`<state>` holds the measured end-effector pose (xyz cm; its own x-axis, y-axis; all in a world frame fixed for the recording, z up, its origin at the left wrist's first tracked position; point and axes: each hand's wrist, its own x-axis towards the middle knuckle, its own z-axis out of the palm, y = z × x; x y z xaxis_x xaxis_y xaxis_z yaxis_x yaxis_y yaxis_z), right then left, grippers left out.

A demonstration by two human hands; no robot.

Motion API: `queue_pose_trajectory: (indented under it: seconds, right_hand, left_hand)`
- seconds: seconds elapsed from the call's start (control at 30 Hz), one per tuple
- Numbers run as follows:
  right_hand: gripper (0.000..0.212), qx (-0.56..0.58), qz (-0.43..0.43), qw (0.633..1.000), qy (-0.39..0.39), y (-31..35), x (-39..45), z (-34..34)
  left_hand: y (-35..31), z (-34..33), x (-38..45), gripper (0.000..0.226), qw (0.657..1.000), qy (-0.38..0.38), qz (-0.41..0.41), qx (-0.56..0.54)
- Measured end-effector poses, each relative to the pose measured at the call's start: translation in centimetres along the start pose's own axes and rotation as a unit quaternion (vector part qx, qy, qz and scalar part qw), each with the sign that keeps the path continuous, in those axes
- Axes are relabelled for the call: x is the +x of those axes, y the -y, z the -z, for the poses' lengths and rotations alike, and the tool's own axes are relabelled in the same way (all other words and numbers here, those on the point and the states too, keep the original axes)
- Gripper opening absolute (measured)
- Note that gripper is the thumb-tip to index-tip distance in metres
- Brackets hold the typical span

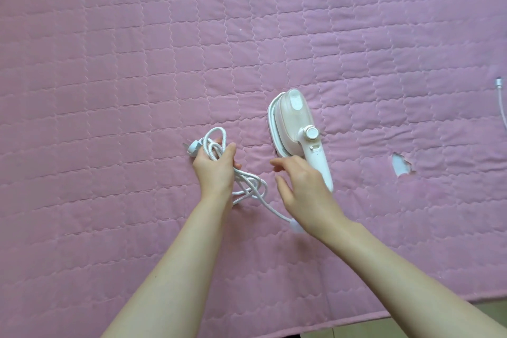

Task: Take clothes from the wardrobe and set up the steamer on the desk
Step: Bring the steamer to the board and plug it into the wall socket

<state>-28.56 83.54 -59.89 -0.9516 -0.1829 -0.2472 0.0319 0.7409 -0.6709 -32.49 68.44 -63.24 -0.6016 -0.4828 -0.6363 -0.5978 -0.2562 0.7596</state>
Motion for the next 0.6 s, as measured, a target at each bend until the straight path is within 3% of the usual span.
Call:
queue_pose_trajectory:
  seconds: [0.13,0.27,0.37,0.47,0.6]
  right_hand:
    - [0.026,-0.036,-0.022,0.997,-0.072,-1.6,0.7,2.5]
    - [0.033,-0.046,-0.071,0.990,-0.111,-3.5,1.0,3.5]
    - [0.042,0.023,-0.178,0.981,-0.068,-4.5,1.2,3.3]
    - [0.044,0.117,-0.298,0.947,-0.020,-4.9,1.7,3.2]
    - [0.049,0.233,-0.347,0.908,0.020,-5.5,1.9,2.7]
  left_hand:
    - [0.0,-2.7,0.4,0.013,0.998,-0.010,0.031,-0.048]
    - [0.9,-5.6,1.0,0.014,0.999,0.025,0.048,-0.006]
    - [2.1,-7.2,1.6,0.012,0.994,0.049,0.077,0.054]
    - [3.4,-8.0,2.5,0.016,0.988,0.051,0.085,0.120]
    - [4.3,-8.8,3.6,0.011,0.983,0.041,0.074,0.160]
